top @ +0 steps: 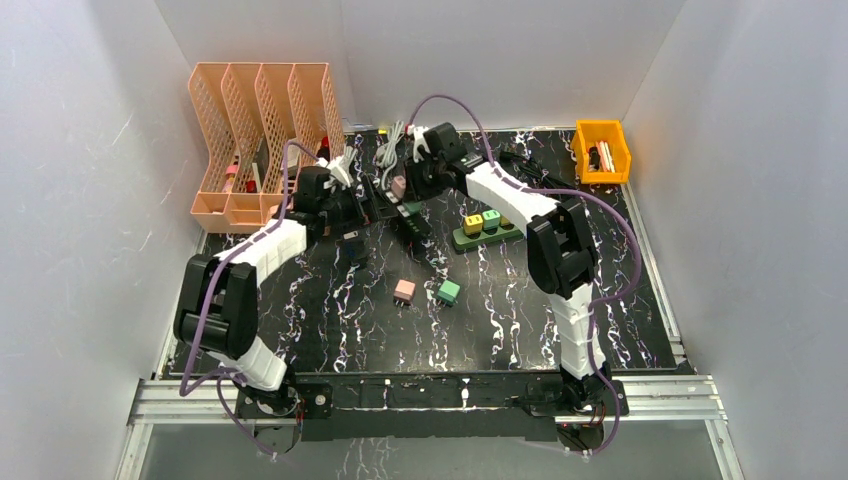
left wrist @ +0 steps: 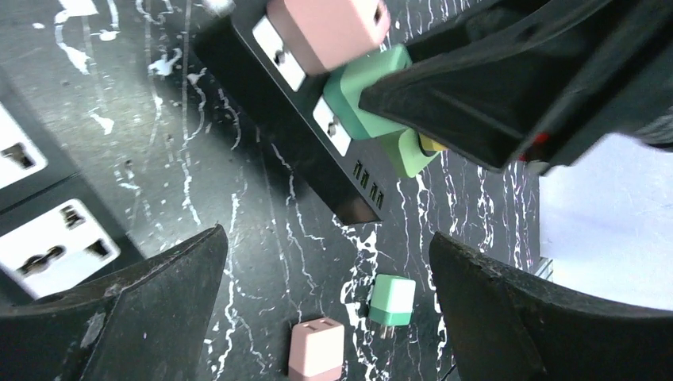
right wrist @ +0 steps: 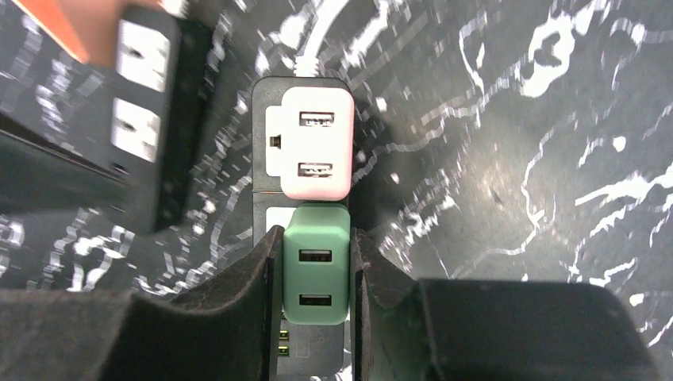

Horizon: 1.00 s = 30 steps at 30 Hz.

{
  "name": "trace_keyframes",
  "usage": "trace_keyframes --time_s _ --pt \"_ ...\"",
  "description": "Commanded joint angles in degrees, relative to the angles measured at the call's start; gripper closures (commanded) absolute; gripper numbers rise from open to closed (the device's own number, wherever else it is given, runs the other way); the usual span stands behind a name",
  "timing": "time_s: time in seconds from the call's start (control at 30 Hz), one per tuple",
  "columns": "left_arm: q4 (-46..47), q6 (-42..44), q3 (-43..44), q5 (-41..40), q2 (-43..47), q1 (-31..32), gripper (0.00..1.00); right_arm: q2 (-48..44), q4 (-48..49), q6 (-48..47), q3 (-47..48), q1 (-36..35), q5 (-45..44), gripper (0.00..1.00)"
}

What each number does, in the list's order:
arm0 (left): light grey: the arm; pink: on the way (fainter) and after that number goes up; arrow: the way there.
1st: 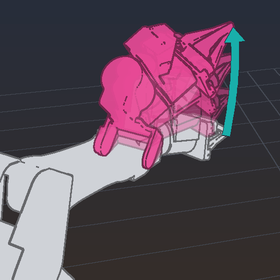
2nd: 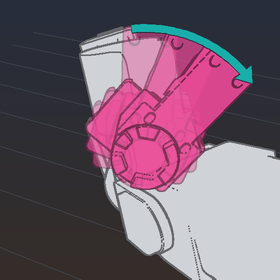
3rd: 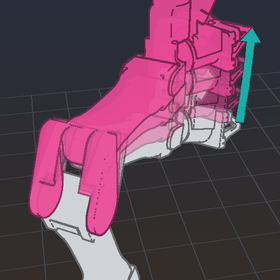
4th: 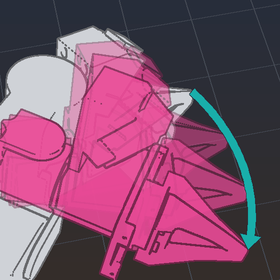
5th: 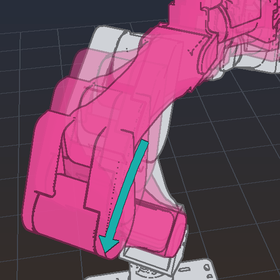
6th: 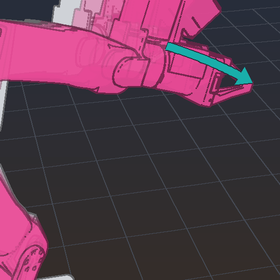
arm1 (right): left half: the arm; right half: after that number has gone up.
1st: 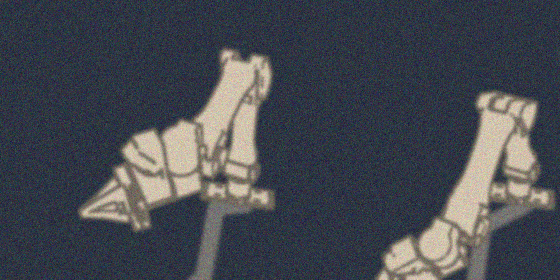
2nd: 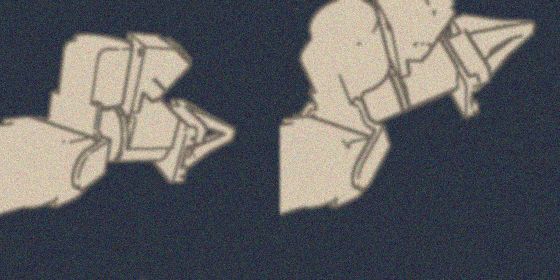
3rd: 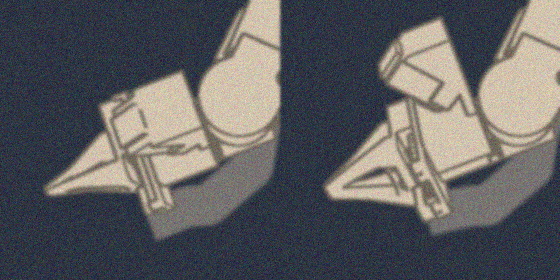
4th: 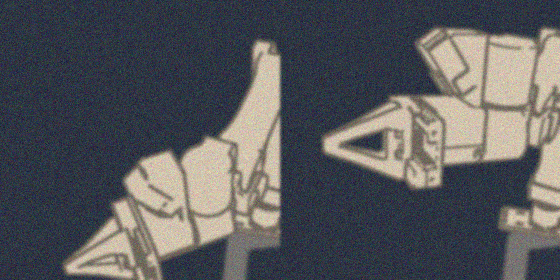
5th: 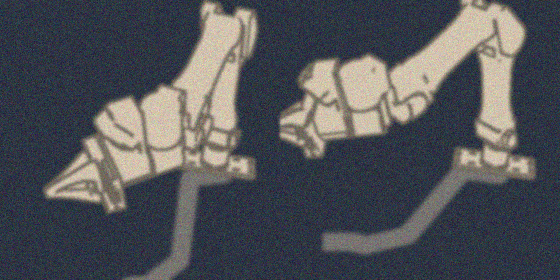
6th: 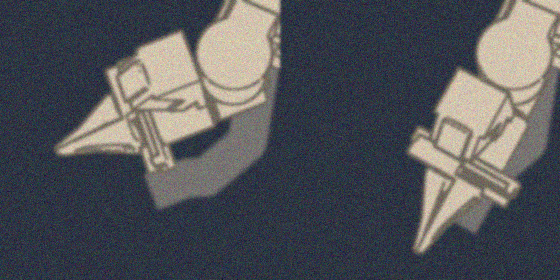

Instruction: Pull the plug off the socket

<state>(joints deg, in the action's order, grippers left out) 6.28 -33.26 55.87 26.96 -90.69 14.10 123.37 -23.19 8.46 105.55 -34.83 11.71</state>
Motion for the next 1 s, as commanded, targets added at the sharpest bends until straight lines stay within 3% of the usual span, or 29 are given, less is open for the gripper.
trace_keyframes --time_s 0.0,0.47,0.57,0.6,0.67,0.73,0.8,0.83,0.97 --pt "3.07 -1.04 2.63 0.54 -1.77 1.80 0.02 -3.09 6.27 4.73 8.77 0.29 5.26 1.00" --pt "8.70 -5.58 4.19 -1.25 -8.48 4.95 0.02 -5.94 15.05 14.18 5.34 0.35 15.90 1.00" --pt "8.83 -5.69 3.99 -2.59 -8.82 4.97 0.06 -6.58 16.02 15.55 5.01 0.29 17.72 1.00" --pt "8.80 -5.74 3.77 -3.54 -8.66 4.97 0.11 -6.70 16.13 15.84 5.02 0.31 18.20 1.00" --pt "8.56 -5.96 3.13 -5.76 -7.95 5.00 0.31 -7.02 16.46 16.40 4.84 0.44 19.09 1.00" --pt "8.50 -5.71 2.63 -7.14 -7.22 4.92 0.57 -7.49 17.47 17.45 3.86 0.98 20.15 1.00" --pt "7.95 -5.47 2.29 -8.39 -6.61 4.88 0.91 -7.94 18.39 18.75 2.48 1.92 21.58 1.00" --pt "7.61 -5.43 2.09 -9.09 -6.35 4.83 0.99 -8.16 18.51 19.34 1.86 2.43 22.29 1.00" --pt "6.76 -5.44 1.36 -11.06 -5.58 4.41 1.00 -9.35 17.06 20.12 -0.01 4.49 24.56 1.00"
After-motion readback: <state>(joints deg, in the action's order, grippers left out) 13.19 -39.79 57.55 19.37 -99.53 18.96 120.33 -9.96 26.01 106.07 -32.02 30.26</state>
